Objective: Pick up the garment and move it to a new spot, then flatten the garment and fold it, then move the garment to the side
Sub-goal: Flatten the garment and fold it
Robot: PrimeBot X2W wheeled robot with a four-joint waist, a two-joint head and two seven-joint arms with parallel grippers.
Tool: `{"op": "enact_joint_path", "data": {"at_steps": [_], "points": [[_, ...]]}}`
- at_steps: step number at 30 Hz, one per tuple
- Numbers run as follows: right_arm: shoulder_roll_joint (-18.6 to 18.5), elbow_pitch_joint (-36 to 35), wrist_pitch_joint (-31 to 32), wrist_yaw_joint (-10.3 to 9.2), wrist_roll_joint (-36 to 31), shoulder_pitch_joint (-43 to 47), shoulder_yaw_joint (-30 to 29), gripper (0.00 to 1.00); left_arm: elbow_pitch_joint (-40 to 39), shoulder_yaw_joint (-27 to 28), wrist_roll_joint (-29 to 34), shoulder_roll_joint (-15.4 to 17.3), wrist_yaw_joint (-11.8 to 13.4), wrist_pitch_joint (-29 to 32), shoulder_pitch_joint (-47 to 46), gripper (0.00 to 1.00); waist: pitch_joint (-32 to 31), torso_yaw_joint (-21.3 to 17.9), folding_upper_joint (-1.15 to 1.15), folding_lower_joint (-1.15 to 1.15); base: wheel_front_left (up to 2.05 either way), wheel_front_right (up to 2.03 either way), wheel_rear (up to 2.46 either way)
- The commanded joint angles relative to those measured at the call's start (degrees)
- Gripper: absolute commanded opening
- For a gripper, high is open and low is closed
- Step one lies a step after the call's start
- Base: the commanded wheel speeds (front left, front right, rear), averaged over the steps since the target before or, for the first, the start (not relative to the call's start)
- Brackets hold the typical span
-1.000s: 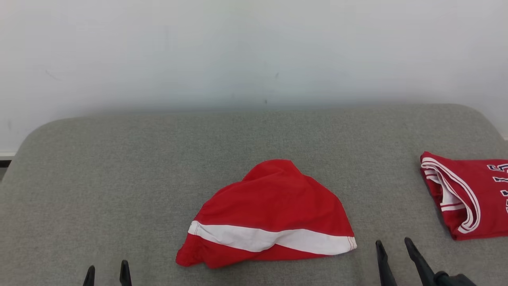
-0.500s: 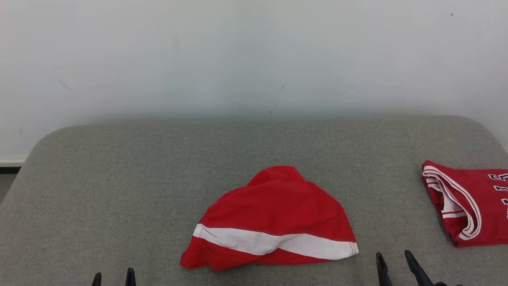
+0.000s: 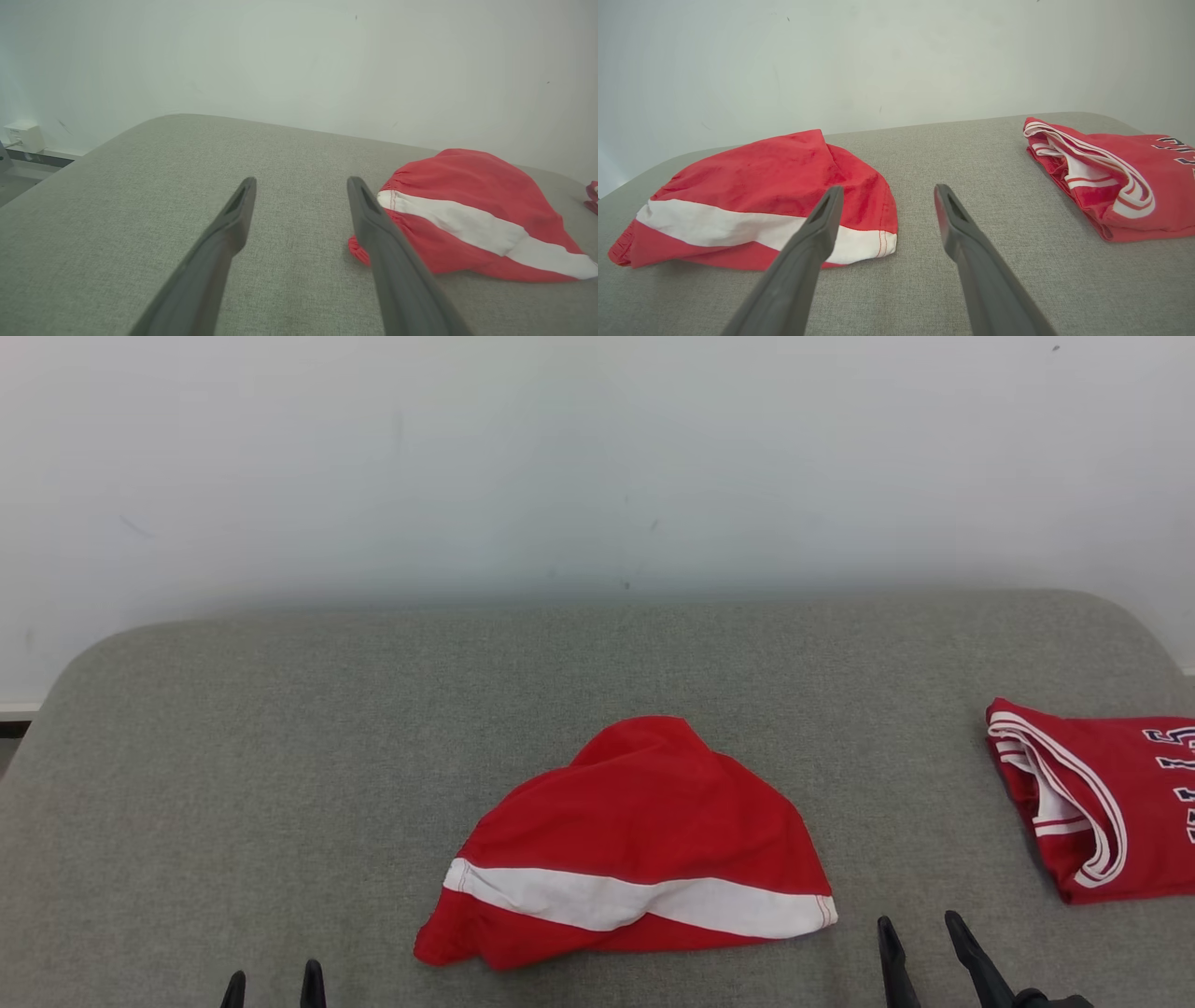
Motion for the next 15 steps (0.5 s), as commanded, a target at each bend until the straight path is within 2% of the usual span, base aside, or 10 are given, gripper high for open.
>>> {"op": "enact_joint_path", "data": {"at_steps": [1, 7, 9, 10, 12, 15], "points": [[0.1, 0.0, -0.3, -0.13, -0.3, -0.6, 0.1, 1.0, 0.2, -0.1, -0.4, -0.1, -0.3, -0.2, -0.4, 1.0, 0.1, -0.1, 0.0, 0.0, 0.0, 0.0, 0.0], [0.0, -0.4, -0.4, -0.13, -0.4, -1.4, 0.2, 1.0, 4.2, -2.2, -3.0, -0.1, -0.3, -0.1, -2.5, 1.0, 0.6, -0.6, 0.0, 0.0, 0.0, 0.0, 0.0], [-0.1, -0.5, -0.3, -0.13, -0.4, -1.8, 0.4, 1.0, 7.1, -4.7, -4.9, 0.4, -0.3, -0.2, -4.6, 1.0, 0.9, -0.6, 0.0, 0.0, 0.0, 0.0, 0.0], [-0.1, -0.5, -0.3, -0.13, -0.4, -2.0, 0.8, 1.0, 10.3, -8.4, -7.5, 2.4, -0.3, 1.2, -7.8, 1.0, 1.2, -0.8, 0.0, 0.0, 0.0, 0.0, 0.0], [-0.2, -0.3, -0.3, -0.13, -0.2, -2.2, 1.3, 1.0, 12.9, -13.4, -12.6, 4.1, -0.3, 5.7, -11.6, 1.0, 1.7, -1.0, 0.0, 0.0, 0.0, 0.0, 0.0], [-0.2, -0.2, -0.2, -0.13, -0.2, -3.1, 2.2, 1.0, 16.0, -18.2, -18.5, 8.0, -0.3, 11.0, -17.3, 1.0, 2.5, -1.5, 0.0, 0.0, 0.0, 0.0, 0.0]]}}
